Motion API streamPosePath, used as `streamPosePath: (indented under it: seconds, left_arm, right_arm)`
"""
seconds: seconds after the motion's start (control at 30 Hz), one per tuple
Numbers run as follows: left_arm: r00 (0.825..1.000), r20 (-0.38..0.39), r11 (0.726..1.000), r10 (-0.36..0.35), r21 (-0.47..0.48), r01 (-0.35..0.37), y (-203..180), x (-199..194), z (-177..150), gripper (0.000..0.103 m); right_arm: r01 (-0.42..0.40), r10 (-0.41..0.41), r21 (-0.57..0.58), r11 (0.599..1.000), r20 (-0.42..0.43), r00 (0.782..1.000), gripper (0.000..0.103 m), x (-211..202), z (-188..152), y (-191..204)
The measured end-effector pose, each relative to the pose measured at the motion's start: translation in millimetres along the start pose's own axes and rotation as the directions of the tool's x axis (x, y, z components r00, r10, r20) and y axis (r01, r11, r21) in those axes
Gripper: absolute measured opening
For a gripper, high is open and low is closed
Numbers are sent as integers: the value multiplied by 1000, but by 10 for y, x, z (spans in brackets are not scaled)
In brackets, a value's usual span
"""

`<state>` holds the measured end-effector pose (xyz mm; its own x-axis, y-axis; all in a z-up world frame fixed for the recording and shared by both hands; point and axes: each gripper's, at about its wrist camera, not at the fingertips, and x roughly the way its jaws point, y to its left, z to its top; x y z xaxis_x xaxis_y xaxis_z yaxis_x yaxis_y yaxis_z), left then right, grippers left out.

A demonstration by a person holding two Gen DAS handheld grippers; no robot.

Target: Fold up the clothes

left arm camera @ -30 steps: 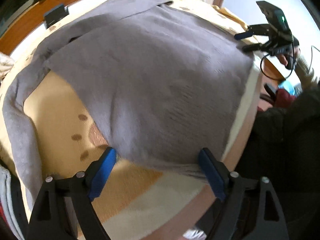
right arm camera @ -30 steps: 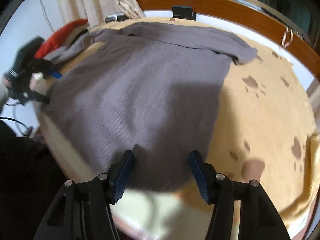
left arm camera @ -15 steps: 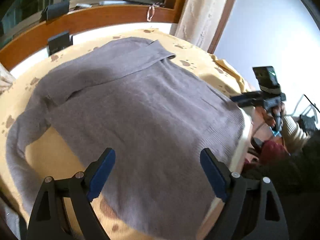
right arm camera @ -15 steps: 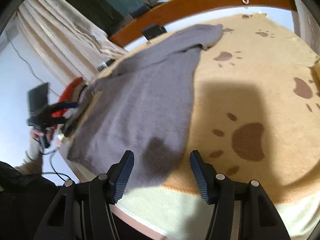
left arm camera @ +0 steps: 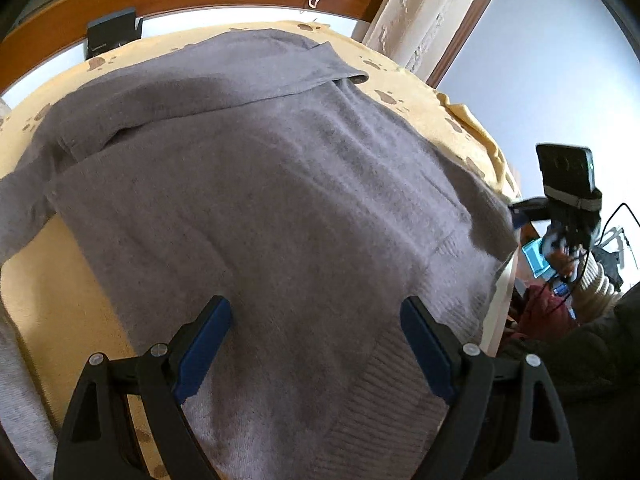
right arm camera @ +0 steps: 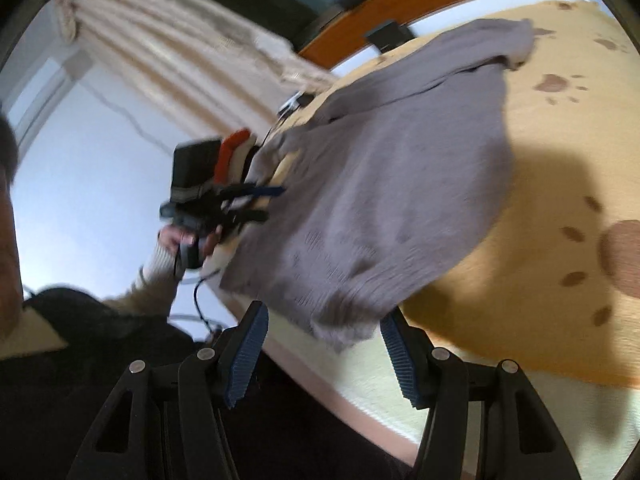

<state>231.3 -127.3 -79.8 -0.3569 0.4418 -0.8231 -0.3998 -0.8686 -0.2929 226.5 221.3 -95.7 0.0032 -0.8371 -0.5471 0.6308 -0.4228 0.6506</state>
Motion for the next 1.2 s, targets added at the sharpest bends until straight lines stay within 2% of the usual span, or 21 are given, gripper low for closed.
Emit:
streamPosePath:
  seconds: [0.13,0.3,0.33,0.43,0.53,0.6,0.63,0.67,0.7,0.77,0.87,1.0,1.07,1.1,1.2]
  left_arm:
    - [1000,-2,1000,-5,-9,5,19,11,-22,89]
    - [1000,0,1000,-5,-11,5,13,0,-50,89]
    - [1000,0,1000,-5,-12,5,12,-4,-54,89]
    - [1000,-1,1000,-2,-12,2,8,-18,-69,89]
    - [1000,0,1000,-2,-12,2,10,-24,-79,89]
    - [1000,3,1000,-2,-16,2,17,-19,-72,89]
    - [1000,4,1000,-3,-19,3,20,-17,-70,89]
    - [1000,5,1000,-4,-19,4,19,-15,-70,89]
    - [1000,5,1000,-4,-18,4,17,-12,-69,89]
    - [1000,5,1000,-4,-15,4,17,-16,-73,89]
    - [1000,5,1000,-7,-12,7,34,-31,-86,89]
    - [1000,18,1000,-22,-18,22,93,-66,-117,89]
    - [999,36,999,-34,-37,35,155,-99,-110,89]
    - [998,48,998,-35,-51,38,191,-118,-100,89]
    - [991,133,994,-17,-101,31,354,-270,-15,89]
  right_arm:
    - [-2,0,-66,998,-33,999,60,68,-33,150]
    - [4,-4,-4,1000,32,999,60,-106,17,61]
    - [13,-13,11,1000,45,999,60,-138,39,33]
    - [106,-110,45,993,103,989,60,-277,135,-4]
    - [270,-272,39,962,149,950,60,-368,254,56]
    - [390,-382,-14,921,164,909,60,-307,348,182]
    - [401,-388,-49,915,173,905,60,-256,387,249]
    - [393,-378,-68,917,168,910,60,-211,405,273]
    - [388,-373,-95,917,145,916,60,-110,431,315]
    - [404,-398,-169,899,72,915,60,132,426,388]
    - [485,-514,-257,836,-54,856,60,474,366,343]
    - [527,-586,-361,769,-71,807,62,412,196,367]
    - [545,-621,-412,731,-70,780,67,356,104,384]
    - [548,-630,-418,724,-78,773,71,328,85,376]
    - [541,-628,-397,741,-126,768,71,299,143,340]
